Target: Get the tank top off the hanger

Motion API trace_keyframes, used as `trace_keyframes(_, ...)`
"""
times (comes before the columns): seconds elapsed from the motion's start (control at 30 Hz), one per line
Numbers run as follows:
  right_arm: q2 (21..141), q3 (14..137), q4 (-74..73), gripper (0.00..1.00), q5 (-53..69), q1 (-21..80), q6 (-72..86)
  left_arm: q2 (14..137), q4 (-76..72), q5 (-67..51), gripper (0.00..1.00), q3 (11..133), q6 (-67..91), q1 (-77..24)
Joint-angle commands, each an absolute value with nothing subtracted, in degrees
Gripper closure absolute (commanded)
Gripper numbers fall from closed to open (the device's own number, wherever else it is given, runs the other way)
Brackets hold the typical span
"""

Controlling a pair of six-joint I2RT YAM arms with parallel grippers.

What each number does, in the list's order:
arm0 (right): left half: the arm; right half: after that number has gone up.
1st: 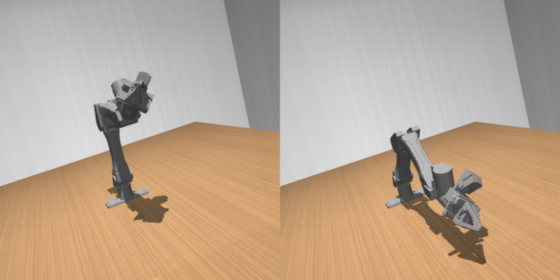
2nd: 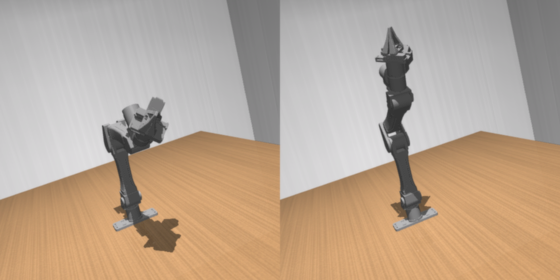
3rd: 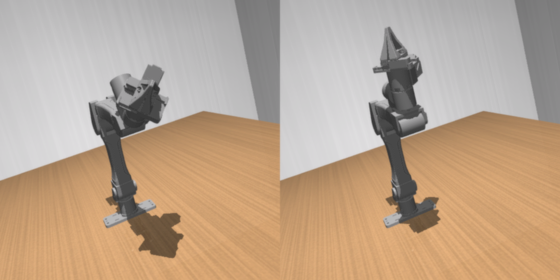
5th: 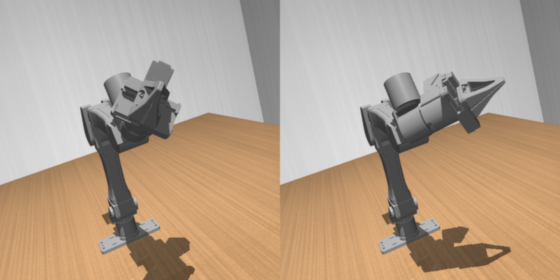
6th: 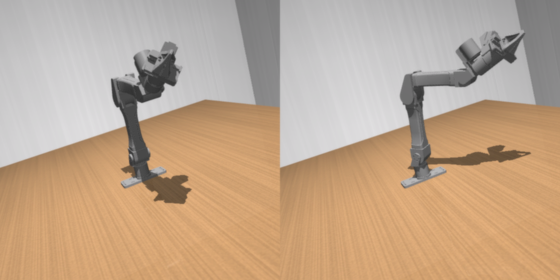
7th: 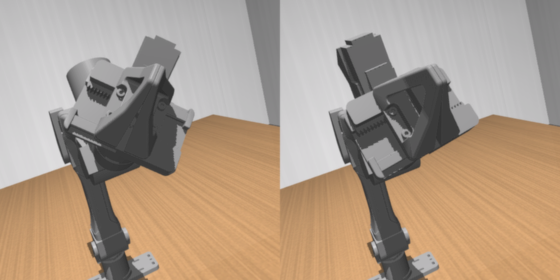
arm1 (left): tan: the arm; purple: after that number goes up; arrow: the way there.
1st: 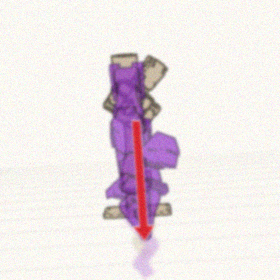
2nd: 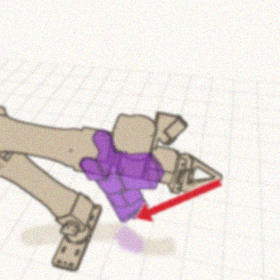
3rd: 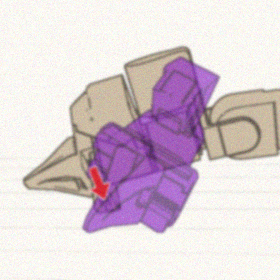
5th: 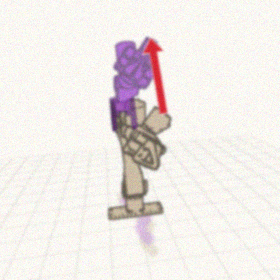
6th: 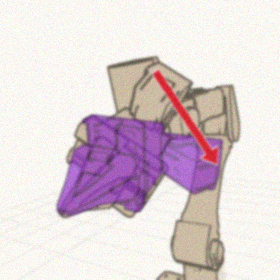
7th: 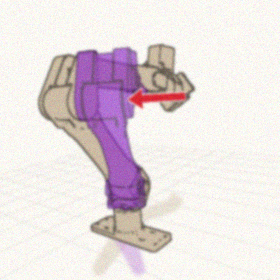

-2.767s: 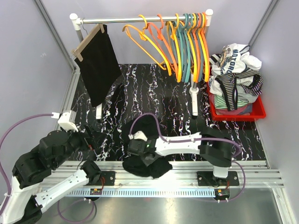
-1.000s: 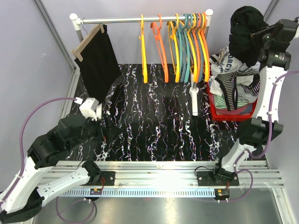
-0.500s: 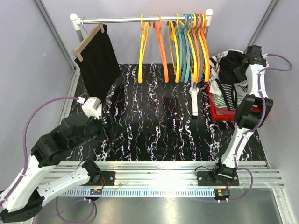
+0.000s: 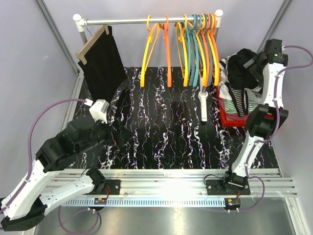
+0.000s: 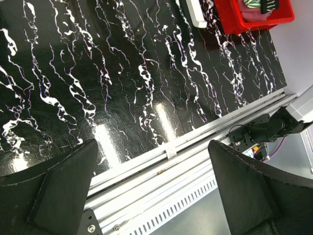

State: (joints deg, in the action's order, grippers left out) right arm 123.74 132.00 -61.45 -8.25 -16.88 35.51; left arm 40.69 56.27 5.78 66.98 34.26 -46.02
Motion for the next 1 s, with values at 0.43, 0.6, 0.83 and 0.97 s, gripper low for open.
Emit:
trace_keyframes(0.43, 68.5, 94.4, -54.2, 0.00, 28.7, -16.3, 31.6, 37.3, 52.4, 0.4, 0.01, 74.0, 31.9, -46.2)
trace_keyframes(0.6, 54.4, 86.4, -57.2, 0.00, 34.1, -13.3, 35.8, 38.2, 52.8, -3.0, 0.01, 75.8, 30.8, -46.1)
trace_keyframes(0.83, 43.0, 88.3, -58.0, 0.00, 43.4, -13.0, 42.0, 37.3, 50.7, -5.0, 0.01, 76.8, 31.6, -46.1)
trace_keyframes(0.97, 41.7, 93.1, -59.2, 0.00, 48.0, -13.0, 42.8, 37.0, 50.1, -6.4, 0.01, 77.1, 31.8, -46.1)
